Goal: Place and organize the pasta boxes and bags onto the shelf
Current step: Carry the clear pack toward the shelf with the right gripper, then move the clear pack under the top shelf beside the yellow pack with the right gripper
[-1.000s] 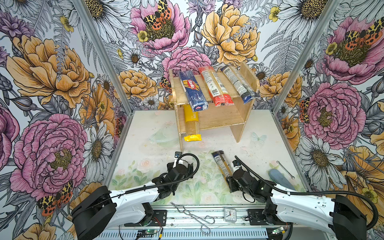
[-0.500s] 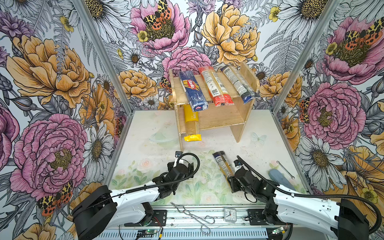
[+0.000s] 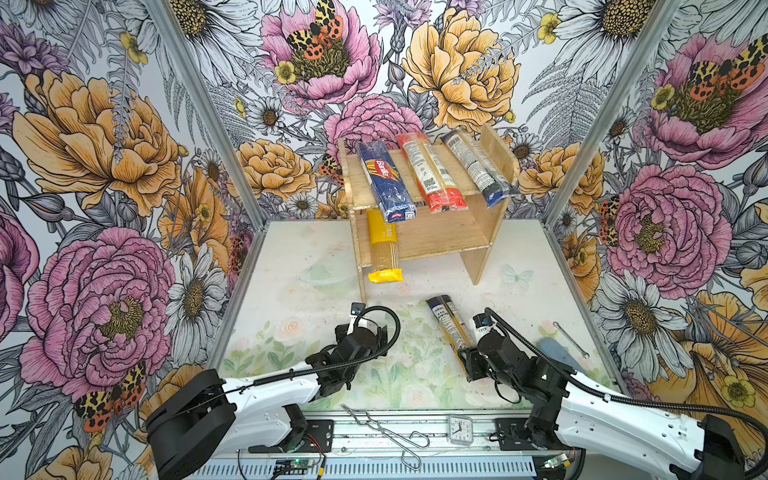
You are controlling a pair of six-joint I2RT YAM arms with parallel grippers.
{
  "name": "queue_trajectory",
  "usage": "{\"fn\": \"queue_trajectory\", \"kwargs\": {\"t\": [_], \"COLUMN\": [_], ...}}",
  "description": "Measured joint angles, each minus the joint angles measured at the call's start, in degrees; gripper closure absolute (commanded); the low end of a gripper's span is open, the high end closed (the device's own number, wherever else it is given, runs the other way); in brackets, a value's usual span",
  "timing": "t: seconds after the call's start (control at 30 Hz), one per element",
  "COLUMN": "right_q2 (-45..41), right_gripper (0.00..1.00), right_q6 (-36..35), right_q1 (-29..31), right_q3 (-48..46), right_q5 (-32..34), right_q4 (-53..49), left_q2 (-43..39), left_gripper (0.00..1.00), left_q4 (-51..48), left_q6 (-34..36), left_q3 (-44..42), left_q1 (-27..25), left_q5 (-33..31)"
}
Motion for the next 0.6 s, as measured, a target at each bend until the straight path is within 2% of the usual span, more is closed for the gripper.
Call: {"fn": "queue_trajectory", "kwargs": {"t": [0.6], "right_q2": [-5.84], "right_gripper": [1.0], "right_q6": [-1.9], "right_q1": [-0.09], "right_q3": [10.43], "right_q5": [-0.22], "right_q4": [-9.42], "left_q2": [0.09], "left_gripper": [0.01], "left_q4": [0.02], "left_q6": [0.0], "left_q3": [0.0], "left_q1": [0.0], "left_q5": [0.02]}}
